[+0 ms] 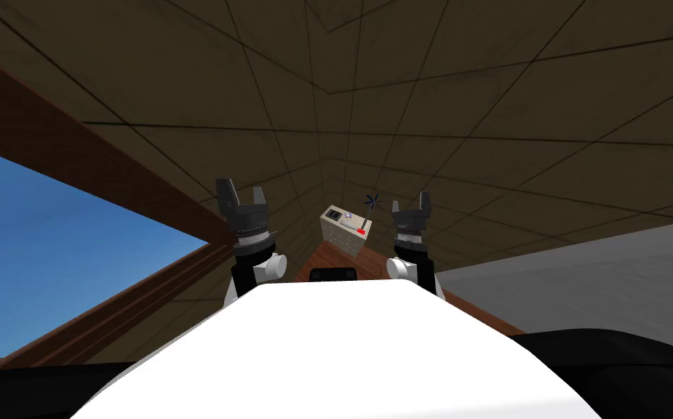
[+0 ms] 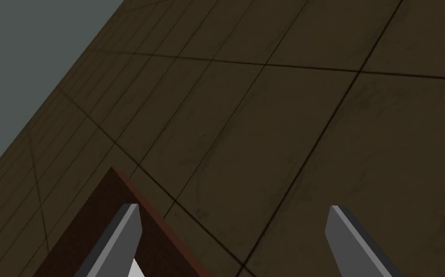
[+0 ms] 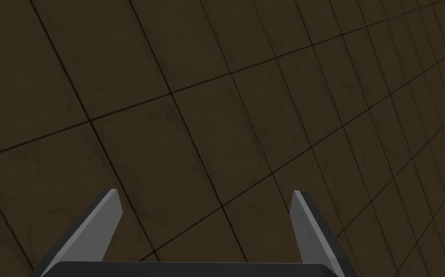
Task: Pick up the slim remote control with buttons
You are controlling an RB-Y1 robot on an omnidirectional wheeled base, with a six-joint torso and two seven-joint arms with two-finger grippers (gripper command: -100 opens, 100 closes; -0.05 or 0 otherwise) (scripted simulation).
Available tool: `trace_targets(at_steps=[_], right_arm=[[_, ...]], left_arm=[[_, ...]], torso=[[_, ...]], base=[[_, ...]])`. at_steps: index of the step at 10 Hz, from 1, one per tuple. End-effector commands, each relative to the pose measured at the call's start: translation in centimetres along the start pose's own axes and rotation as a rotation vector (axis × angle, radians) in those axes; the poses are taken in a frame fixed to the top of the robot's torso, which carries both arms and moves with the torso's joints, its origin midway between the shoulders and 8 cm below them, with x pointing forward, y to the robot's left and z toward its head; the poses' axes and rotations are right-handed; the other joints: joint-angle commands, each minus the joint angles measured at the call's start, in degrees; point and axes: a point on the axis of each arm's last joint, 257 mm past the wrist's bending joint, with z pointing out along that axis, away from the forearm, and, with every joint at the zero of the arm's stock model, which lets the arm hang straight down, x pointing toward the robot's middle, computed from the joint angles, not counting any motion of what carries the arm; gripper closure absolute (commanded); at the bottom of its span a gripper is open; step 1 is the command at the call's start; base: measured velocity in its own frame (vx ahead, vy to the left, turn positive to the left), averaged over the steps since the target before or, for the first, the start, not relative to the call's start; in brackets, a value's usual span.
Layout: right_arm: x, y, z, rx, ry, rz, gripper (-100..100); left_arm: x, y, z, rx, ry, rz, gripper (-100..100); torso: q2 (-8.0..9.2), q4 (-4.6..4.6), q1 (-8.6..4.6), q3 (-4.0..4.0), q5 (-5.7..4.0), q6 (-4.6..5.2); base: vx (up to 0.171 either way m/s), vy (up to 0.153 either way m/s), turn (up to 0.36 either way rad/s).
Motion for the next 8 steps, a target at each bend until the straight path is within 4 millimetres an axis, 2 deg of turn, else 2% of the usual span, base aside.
trace_targets(at_steps=[1,3,5,8], right_arm=[[0.8,-0.1,0.2,0.004,0.039,-0.019,-100],[2.0,-0.3,0.5,0.006,0.083,-0.038,-100],[4.0,-1.3,0.7,0.024,0.16,-0.074,-100],[6.0,-4.2,-0.1,0.086,0.24,-0.122,-100]], left_arm=[[0.0,0.0,0.0,0.0,0.0,0.0,0],[0.0,0.0,0.0,0.0,0.0,0.0,0],[0.0,0.0,0.0,0.0,0.0,0.0,0],[0.0,0.0,0.0,0.0,0.0,0.0,0]], torso=[[0.0,0.0,0.0,0.0,0.0,0.0],[0.09,0.02,0.01,0.05,0.0,-0.02],[0.14,0.03,0.05,0.08,0.01,-0.05],[0.1,0.03,0.04,0.06,0.01,-0.02]], base=[[-0.017,0.005,0.139],[-0.032,0.006,0.153],[-0.046,0.014,0.365],[-0.03,0.015,0.321]])
